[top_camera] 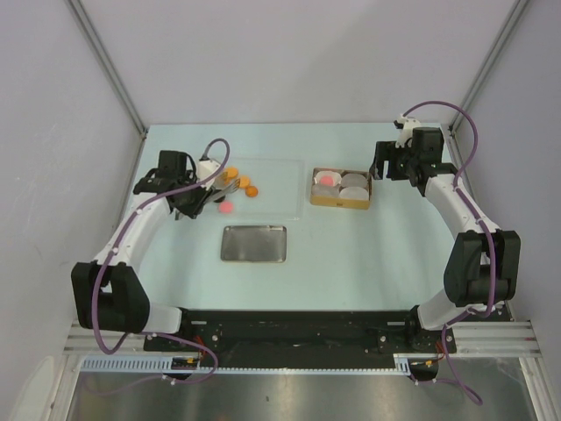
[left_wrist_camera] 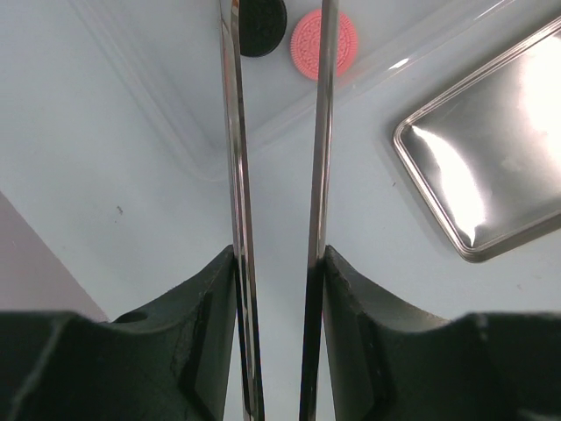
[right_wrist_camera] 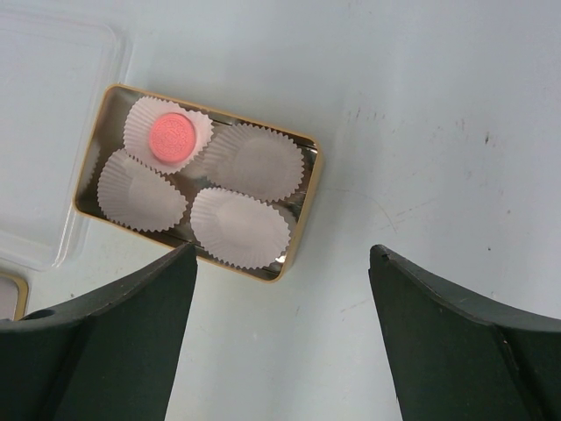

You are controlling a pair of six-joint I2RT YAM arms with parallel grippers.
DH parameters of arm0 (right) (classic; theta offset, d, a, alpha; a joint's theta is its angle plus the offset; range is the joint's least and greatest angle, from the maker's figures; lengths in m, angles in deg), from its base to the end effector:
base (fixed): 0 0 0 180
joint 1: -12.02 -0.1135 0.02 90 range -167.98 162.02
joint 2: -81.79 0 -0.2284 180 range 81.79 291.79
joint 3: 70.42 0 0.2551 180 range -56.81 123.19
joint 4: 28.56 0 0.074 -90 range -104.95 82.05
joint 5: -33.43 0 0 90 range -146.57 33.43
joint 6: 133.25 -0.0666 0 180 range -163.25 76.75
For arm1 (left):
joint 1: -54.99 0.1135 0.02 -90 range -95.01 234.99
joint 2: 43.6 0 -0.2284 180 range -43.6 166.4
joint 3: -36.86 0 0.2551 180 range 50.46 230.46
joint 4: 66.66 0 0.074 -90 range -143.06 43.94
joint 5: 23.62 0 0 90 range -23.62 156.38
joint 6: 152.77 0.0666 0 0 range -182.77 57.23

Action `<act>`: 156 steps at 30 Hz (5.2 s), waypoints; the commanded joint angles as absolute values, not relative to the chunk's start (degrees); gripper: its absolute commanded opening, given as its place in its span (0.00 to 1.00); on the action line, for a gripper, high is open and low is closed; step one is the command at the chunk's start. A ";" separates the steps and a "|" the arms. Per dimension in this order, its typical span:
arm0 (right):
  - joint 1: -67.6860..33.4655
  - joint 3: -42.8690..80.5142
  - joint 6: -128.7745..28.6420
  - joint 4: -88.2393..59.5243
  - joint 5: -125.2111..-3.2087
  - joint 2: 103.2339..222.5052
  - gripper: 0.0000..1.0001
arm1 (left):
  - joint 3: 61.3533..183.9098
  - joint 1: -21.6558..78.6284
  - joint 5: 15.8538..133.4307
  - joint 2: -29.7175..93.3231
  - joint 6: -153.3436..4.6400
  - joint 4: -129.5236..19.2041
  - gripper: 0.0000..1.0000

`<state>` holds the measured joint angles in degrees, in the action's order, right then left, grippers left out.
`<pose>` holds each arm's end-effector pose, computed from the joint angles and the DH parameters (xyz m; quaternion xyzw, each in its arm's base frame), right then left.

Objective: Pack the cookies

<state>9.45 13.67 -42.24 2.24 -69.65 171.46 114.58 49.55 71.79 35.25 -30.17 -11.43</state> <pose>0.3833 0.0323 0.2347 -0.0790 0.8847 0.1077 0.4467 0.3066 -0.0355 0.2158 0.3245 0.8995 0.0240 0.2916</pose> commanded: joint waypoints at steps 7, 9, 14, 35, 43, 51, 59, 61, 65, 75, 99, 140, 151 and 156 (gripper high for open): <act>9.03 13.59 -42.64 -0.10 -70.54 171.00 0.84 | 114.62 54.81 74.38 34.09 -27.27 -12.80 0.45; 8.94 13.59 -42.64 -0.10 -70.54 171.00 0.84 | 114.62 56.46 74.29 34.70 -27.26 -12.98 0.45; 8.94 13.68 -42.55 -0.01 -70.54 170.82 0.84 | 114.97 57.62 74.29 36.20 -27.27 -13.59 0.45; 8.85 13.68 -42.37 0.16 -70.37 171.09 0.84 | 118.84 58.24 76.31 42.97 -28.14 -14.65 0.46; 8.85 13.68 -42.37 0.25 -70.46 171.09 0.84 | 121.65 58.24 76.40 45.69 -28.32 -14.47 0.46; 8.77 13.59 -42.28 0.16 -70.28 171.08 0.84 | 124.20 58.15 76.84 48.68 -28.14 -13.94 0.46; 8.85 13.68 -42.28 -0.10 -70.19 171.35 0.84 | 125.70 58.24 77.28 50.09 -27.88 -13.51 0.46; 8.77 13.59 -42.28 -0.19 -70.19 171.44 0.85 | 125.78 58.06 77.10 50.35 -27.79 -13.42 0.46; 8.76 13.68 -42.28 -0.19 -70.19 171.44 0.85 | 125.87 58.06 77.10 50.97 -27.53 -13.42 0.46; 8.85 13.68 -42.20 -0.19 -70.10 171.53 0.85 | 124.91 58.15 76.84 50.09 -27.00 -13.42 0.43; 8.76 13.68 -42.37 -0.36 -70.02 171.44 0.85 | 122.79 57.97 80.08 38.76 -26.47 -9.47 0.34; 9.03 13.68 -42.02 -0.10 -68.96 171.26 0.85 | 146.61 17.72 72.36 58.96 -35.61 -10.17 0.34; 9.55 13.59 -42.02 0.51 -69.75 171.00 0.85 | 147.14 17.54 71.13 61.07 -34.73 -10.17 0.36; 9.82 13.59 -42.20 0.60 -70.02 170.91 0.85 | 147.14 17.54 70.51 61.51 -34.30 -10.25 0.37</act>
